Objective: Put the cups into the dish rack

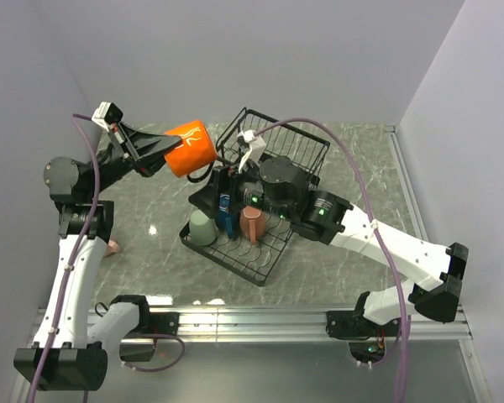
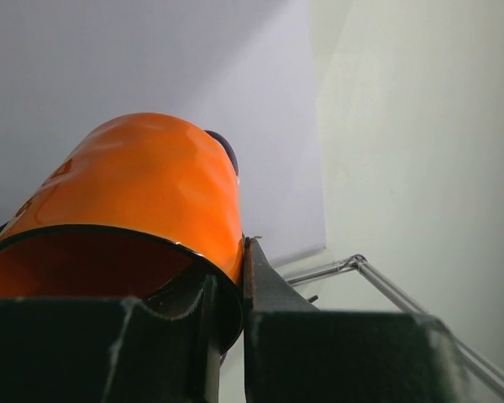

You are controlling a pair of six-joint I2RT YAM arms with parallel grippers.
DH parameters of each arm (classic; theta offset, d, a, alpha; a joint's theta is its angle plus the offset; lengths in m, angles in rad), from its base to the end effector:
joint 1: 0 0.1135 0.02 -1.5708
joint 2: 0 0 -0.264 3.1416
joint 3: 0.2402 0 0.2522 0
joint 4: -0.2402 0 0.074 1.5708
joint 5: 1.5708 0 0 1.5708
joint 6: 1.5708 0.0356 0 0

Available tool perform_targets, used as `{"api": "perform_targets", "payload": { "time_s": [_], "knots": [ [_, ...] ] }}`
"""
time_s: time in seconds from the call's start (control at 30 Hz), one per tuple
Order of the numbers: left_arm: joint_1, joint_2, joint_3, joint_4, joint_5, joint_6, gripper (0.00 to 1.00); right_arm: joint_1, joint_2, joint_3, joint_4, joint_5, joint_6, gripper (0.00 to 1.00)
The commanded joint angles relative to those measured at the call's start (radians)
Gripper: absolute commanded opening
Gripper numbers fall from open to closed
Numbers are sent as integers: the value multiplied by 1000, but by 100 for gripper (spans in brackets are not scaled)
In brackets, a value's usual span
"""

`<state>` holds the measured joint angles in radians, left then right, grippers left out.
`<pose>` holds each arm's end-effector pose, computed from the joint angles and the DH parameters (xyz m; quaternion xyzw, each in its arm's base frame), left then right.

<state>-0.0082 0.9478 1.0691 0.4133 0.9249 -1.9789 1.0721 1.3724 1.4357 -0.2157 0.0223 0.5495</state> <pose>0.1837 -0.0299 0.4657 -0.1552 0.5680 -0.7721 0.2392 0.1523 0.2780 0.4311 -0.1890 0.7350 0.4662 0.4547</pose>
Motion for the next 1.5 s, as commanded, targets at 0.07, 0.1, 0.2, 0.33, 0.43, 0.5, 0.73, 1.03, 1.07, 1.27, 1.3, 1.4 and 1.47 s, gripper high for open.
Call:
{"api": "perform_targets", "payload": {
  "time_s": [0.07,0.1,0.2,0.33,0.43,0.5,0.73,1.03,1.07,1.27,1.3,1.4,1.47],
  "knots": [
    [1,-49,80,15,0,-462,0,-11,-22,77,81,22,-95,96],
    [2,-49,84,9,-4,-468,0,-12,-25,75,102,22,-108,96],
    [1,-50,110,7,-6,-486,1,-24,-33,57,151,8,-120,96],
    [1,-31,153,7,-3,-497,1,-44,-36,42,214,-37,-115,95],
    [1,-38,157,-7,-3,-511,0,-61,-13,69,259,-80,-122,94],
    [-1,-41,164,-33,2,-500,1,-73,0,89,268,-107,-128,93],
    [1,-72,134,-67,-1,-494,1,-92,68,190,308,-232,-97,86],
    [1,-86,100,-85,14,-479,0,-89,82,184,441,-329,18,53],
    [1,-87,92,-84,12,-480,1,-90,74,180,452,-328,21,50],
    [1,-106,40,-96,9,-456,0,-92,11,144,447,-300,23,6],
    [1,-107,28,-94,9,-452,1,-89,-7,134,443,-295,21,3],
    [1,-109,2,-103,12,-433,0,-90,-50,98,444,-289,36,0],
    [1,-107,-3,-146,29,-390,0,-90,-70,95,417,-279,46,0]
  ]
}}
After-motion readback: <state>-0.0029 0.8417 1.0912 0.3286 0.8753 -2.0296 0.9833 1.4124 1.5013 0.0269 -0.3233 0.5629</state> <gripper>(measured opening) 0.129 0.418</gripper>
